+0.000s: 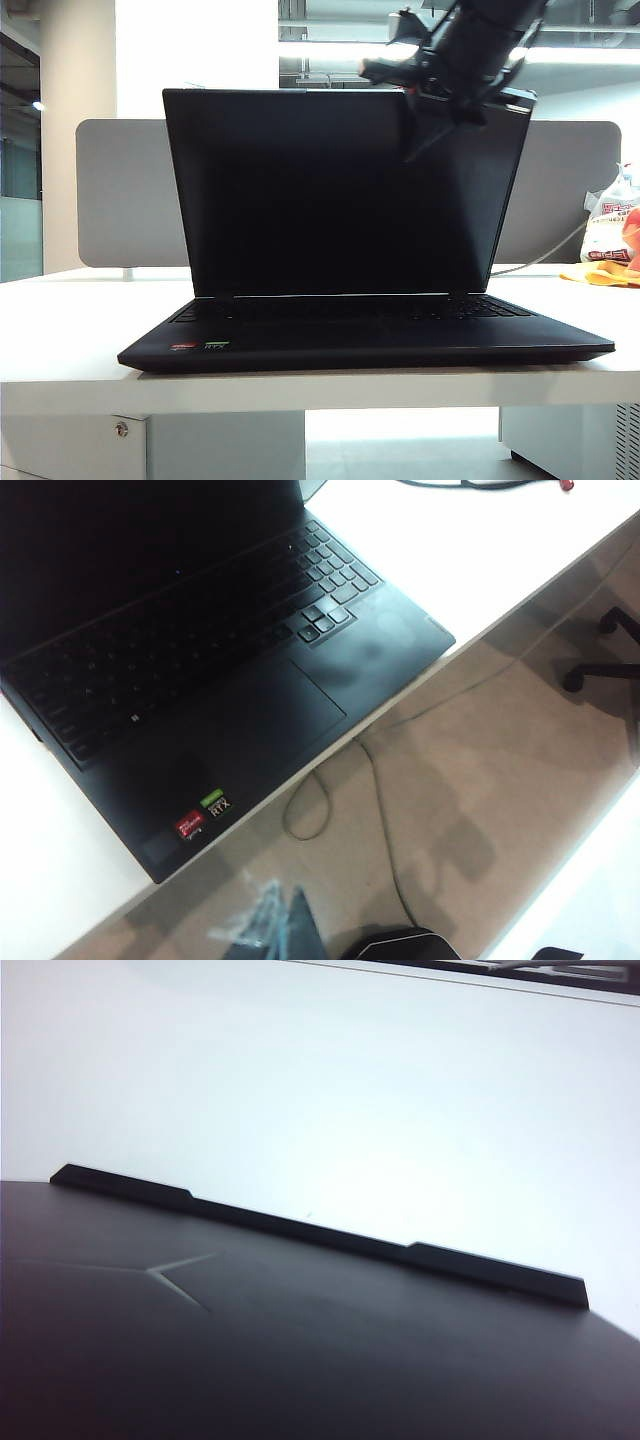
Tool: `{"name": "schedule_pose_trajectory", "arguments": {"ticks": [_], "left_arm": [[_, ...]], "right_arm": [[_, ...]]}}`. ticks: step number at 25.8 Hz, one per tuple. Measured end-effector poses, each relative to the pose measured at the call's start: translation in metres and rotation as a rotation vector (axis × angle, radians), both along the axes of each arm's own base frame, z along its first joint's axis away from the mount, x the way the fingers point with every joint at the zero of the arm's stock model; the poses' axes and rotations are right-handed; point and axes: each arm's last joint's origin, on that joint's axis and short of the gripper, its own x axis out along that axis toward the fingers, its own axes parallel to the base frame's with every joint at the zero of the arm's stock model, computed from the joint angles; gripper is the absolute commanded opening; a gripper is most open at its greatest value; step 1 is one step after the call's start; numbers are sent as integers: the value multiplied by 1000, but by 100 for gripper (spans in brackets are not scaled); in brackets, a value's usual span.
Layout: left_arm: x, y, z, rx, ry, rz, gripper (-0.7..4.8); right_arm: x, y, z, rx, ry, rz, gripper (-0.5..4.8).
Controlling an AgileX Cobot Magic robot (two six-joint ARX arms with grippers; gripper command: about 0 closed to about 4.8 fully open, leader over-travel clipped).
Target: Open the lid of the laptop and use the keypad to enter the password "123".
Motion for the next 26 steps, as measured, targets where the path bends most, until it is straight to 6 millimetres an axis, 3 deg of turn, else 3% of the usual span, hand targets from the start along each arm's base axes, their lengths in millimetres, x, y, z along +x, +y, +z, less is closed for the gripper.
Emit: {"name": "schedule_pose_trajectory", "arguments": {"ticks": [7,16,26], "left_arm": [[0,0,0,1,2,1,-5],[0,0,0,0,2,2,-5],[0,0,0,-3,6,4,-5]], "right_arm": [[28,0,11,-16,29,9,-6],[37,-8,20,1,-3,-18,-6],[57,1,37,32,-55,-9,-6]]}}
